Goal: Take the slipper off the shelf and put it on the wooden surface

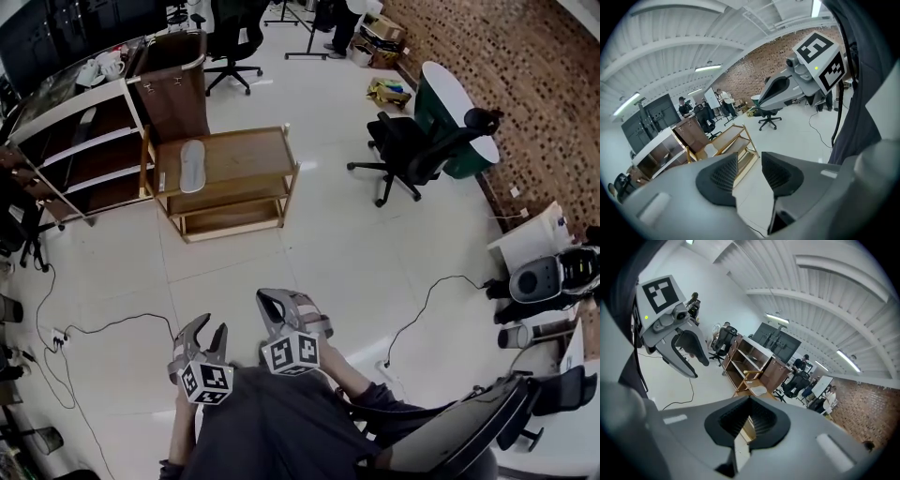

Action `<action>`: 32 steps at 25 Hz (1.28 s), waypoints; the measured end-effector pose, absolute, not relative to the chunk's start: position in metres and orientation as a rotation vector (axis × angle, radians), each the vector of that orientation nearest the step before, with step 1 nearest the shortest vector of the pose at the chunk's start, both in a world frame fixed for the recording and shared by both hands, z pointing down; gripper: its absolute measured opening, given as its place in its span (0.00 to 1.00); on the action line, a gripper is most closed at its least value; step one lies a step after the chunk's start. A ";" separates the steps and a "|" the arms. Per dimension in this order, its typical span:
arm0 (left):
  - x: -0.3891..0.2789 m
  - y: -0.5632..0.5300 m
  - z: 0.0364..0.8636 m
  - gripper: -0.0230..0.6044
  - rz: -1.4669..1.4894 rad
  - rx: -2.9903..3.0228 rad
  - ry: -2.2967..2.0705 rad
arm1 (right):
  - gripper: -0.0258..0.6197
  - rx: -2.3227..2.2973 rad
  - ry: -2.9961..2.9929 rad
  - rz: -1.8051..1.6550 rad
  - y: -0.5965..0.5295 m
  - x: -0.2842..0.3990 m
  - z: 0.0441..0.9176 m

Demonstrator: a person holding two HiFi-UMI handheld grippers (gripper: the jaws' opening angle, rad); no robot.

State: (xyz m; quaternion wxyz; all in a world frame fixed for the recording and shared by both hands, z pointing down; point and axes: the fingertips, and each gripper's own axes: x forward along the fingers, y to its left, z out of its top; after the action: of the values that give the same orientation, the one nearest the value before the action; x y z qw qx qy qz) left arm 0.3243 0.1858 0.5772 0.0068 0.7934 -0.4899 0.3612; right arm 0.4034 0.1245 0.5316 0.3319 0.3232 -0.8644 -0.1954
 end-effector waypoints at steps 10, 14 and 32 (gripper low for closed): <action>0.298 0.235 0.573 0.31 1.121 2.458 -1.556 | 0.04 0.849 -2.223 -0.546 0.169 0.386 0.532; 0.291 0.249 0.574 0.31 1.119 2.451 -1.568 | 0.04 0.868 -2.227 -0.556 0.180 0.381 0.524; 0.274 0.277 0.570 0.31 1.111 2.469 -1.590 | 0.04 0.875 -2.196 -0.605 0.217 0.366 0.519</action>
State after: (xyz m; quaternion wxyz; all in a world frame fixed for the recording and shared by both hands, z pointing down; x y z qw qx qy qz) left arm 0.2737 0.2773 0.5701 0.0008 0.7864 -0.5064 0.3537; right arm 0.3660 0.2173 0.5191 0.3437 0.3369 -0.8451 -0.2328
